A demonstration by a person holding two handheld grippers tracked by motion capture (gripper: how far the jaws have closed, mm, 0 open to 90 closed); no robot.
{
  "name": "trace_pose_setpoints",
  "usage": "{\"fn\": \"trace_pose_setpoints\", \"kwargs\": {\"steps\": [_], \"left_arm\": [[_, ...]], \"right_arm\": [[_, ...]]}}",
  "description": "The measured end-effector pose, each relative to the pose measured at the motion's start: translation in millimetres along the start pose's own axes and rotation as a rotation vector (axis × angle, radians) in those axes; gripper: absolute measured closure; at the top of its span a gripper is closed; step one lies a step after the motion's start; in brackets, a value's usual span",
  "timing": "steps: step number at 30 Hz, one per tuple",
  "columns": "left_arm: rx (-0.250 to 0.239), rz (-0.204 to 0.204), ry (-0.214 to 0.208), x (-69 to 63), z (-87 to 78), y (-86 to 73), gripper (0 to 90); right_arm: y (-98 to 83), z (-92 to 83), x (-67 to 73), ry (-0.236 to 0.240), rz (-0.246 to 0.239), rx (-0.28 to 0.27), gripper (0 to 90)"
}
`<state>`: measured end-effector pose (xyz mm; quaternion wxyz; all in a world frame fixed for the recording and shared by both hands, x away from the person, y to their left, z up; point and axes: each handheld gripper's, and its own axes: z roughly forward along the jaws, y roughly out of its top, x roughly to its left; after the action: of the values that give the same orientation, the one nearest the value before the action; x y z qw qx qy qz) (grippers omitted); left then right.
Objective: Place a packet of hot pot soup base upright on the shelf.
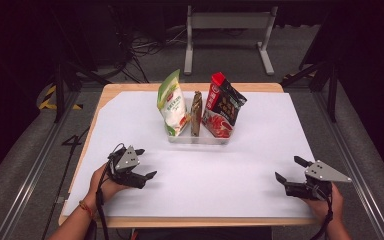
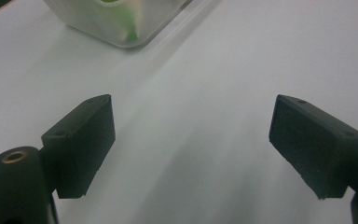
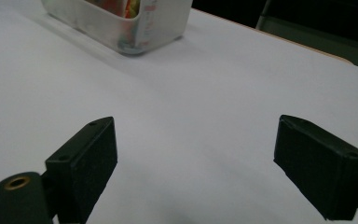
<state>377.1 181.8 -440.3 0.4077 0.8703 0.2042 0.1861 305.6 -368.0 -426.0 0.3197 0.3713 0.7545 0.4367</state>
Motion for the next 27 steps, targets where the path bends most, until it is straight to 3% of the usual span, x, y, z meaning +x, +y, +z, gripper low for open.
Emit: {"fn": "trace_pose_setpoints", "kwargs": {"steps": [8,14,27], "left_arm": [[0.006,0.003,-0.004,-3.6,0.3,0.4,14.5],[0.007,0.01,-0.01,-4.2,0.2,0.3,14.4],[0.009,0.016,-0.001,-4.7,-3.7,-2.1,14.4]], "right_arm": [[-2.9,-5.7,-9.3,-0.039,0.05,-0.021,13.4],[-1.9,-5.4,-9.8,-0.051,0.046,-0.016,13.4],[3.5,0.6,-3.8,-0.022,0.031,-0.01,13.4]]}}
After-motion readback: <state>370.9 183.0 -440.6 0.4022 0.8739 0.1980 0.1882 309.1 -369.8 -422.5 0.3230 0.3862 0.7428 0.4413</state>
